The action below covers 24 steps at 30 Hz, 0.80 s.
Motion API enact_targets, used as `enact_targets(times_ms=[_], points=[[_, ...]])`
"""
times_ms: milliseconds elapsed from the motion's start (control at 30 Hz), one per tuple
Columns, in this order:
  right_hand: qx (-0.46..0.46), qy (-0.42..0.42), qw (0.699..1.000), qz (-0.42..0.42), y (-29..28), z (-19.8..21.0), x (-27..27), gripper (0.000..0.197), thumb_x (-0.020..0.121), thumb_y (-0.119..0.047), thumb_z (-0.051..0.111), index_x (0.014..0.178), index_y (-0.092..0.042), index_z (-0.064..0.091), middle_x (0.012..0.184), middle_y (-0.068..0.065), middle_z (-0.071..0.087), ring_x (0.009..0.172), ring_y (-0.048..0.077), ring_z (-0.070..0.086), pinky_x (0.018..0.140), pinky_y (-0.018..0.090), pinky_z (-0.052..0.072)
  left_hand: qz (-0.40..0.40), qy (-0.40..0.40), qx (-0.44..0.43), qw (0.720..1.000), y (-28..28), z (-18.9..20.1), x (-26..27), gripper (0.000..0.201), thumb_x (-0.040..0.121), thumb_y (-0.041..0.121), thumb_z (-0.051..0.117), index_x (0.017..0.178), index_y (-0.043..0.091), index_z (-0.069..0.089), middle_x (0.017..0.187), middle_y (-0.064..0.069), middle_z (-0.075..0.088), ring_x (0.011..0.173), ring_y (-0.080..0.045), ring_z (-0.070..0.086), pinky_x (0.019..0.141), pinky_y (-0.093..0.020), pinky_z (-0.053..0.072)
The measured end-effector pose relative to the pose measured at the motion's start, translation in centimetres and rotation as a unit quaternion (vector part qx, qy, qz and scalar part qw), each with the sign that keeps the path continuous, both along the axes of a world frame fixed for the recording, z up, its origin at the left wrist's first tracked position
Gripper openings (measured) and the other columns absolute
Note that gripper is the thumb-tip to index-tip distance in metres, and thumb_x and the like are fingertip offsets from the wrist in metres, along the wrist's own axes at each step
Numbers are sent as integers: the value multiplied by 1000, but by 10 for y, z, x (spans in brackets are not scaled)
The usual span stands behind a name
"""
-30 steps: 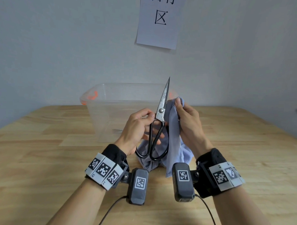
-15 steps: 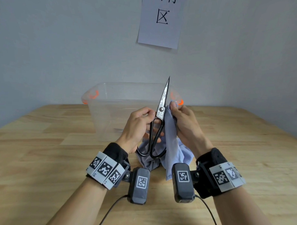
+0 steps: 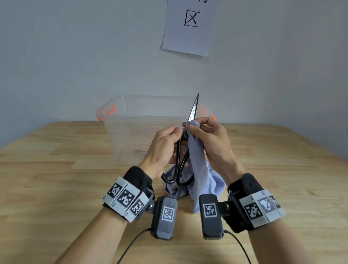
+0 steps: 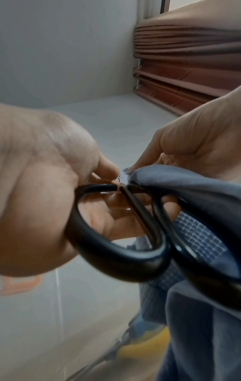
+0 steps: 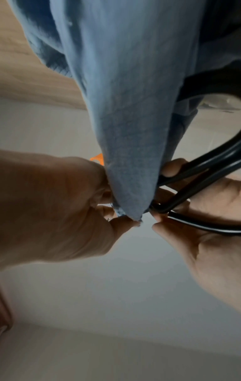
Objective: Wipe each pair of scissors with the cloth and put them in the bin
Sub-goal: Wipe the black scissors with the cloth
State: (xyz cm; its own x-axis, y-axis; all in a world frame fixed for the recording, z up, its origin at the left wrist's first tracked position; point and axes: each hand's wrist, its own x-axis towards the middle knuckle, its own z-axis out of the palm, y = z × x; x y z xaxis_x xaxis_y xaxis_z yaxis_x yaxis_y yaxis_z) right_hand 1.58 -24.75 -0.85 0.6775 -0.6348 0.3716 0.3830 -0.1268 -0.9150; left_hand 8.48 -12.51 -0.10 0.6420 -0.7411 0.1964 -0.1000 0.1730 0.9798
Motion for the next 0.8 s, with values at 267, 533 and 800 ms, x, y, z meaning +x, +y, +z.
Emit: enact_targets(times_ms=[267,533,800], points=[[-16,16,1000,-14,3,0,-4,12,89,3,68,98,11,65,87,20,72,68,10,69,60,17,53,6,-20,14,1000,-1,-4,5,36,108,20,38,106,-13,51,94,-20,60,70,-33,62,57,-55,58],[2,-2,995,-99,6,-6,7,9,91,-8,68,82,-7,67,92,17,75,81,25,70,80,44,58,47,-79,25,995,-6,-7,2,33,105,20,42,75,6,40,79,-6,39,74,-20,37,58,-22,44],[-57,25,997,-41,1,-4,-1,8,87,-4,73,80,-7,69,97,18,75,86,15,70,80,31,58,32,-37,24,999,-2,-4,-2,30,106,15,38,83,-4,44,78,-13,49,67,-28,58,59,-57,57]])
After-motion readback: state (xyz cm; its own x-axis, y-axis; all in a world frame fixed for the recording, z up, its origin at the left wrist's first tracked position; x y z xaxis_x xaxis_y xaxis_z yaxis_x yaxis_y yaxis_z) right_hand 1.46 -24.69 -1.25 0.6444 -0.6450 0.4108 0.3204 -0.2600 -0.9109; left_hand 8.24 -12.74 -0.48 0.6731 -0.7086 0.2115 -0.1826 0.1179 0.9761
